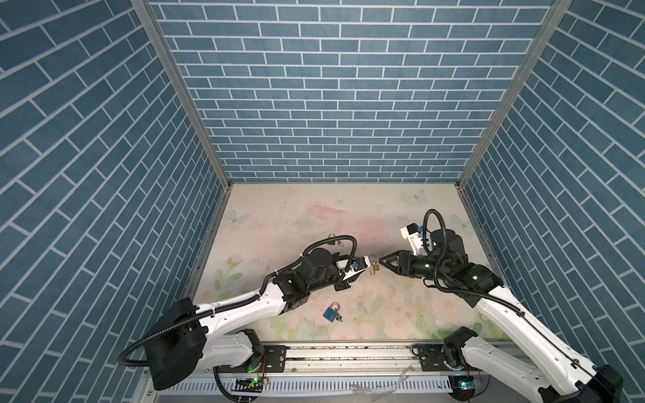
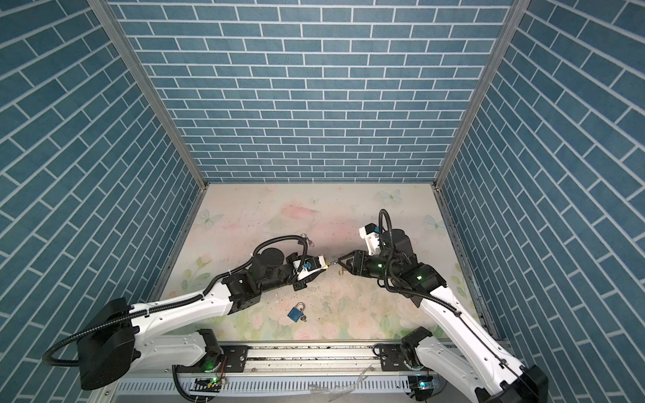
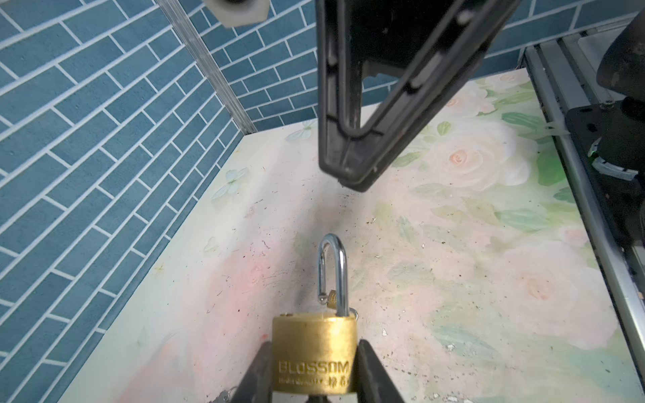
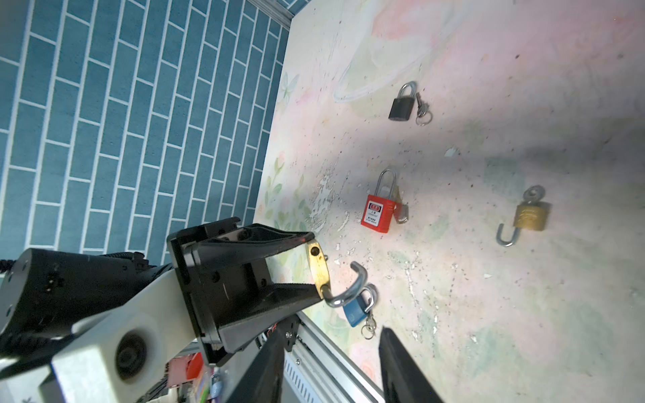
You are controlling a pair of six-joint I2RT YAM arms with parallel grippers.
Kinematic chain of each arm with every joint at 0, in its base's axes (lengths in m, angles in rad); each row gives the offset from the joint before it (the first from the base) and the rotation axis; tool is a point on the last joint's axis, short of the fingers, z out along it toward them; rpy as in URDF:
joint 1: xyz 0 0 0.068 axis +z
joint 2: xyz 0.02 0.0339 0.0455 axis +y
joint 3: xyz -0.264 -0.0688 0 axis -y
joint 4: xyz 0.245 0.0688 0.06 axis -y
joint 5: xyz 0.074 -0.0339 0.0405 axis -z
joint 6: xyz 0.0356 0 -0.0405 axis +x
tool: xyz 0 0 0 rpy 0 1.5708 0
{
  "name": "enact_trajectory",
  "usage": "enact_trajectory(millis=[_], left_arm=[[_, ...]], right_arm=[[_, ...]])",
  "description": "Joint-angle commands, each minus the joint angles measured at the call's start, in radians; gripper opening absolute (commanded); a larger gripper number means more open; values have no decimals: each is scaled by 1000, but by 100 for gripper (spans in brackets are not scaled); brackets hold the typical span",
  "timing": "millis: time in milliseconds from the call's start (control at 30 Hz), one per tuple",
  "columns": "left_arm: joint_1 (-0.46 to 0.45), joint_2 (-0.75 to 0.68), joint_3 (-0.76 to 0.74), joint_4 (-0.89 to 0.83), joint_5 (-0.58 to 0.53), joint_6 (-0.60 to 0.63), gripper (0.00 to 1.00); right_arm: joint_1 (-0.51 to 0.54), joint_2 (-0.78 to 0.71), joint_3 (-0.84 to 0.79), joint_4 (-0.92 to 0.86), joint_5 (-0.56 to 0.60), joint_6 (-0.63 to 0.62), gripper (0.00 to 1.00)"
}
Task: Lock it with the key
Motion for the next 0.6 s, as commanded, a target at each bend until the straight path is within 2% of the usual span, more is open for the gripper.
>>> enact_trajectory(millis=[0, 167, 367, 567], left_arm=[[-14, -2, 6, 32, -23, 51, 10], [-22, -9, -2, 43, -33, 61, 10], [-22, -7, -9, 48, -21, 63, 10], [-28, -13, -17, 60, -24, 62, 10]], right_arm=[[-2, 21, -21, 91, -76, 81, 45], [-2, 46, -43, 143, -94, 106, 43], [-2, 61, -45, 175, -94, 111, 35], [-2, 83, -49, 179, -93, 104, 33]])
